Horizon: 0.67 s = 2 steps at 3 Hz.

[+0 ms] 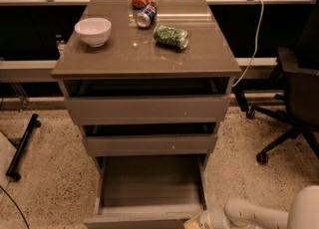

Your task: Close bottom drawer

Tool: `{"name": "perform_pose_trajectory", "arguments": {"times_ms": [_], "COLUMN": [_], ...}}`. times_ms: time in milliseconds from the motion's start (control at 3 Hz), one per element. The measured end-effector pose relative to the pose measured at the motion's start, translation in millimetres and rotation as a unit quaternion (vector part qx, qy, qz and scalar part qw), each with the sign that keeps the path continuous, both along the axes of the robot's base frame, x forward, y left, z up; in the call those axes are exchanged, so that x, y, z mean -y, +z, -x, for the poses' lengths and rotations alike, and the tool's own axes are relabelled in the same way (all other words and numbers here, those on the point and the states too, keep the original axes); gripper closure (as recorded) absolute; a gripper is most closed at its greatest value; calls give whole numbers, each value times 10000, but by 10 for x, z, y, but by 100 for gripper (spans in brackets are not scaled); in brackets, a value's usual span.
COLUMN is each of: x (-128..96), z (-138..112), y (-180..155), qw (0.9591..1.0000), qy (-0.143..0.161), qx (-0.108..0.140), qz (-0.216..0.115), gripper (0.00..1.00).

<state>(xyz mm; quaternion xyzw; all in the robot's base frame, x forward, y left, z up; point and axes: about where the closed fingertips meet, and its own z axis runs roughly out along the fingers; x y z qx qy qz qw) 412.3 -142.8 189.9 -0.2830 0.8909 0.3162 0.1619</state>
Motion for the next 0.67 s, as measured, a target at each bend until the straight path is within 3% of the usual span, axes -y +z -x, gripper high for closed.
{"name": "perform_pose_trajectory", "arguments": {"times_ms": [667], "x": [-240], "z": [-563], "y": [-40], "qw": [9972], "qy": [74], "qx": [745], "qz": [69], "gripper": [100]}}
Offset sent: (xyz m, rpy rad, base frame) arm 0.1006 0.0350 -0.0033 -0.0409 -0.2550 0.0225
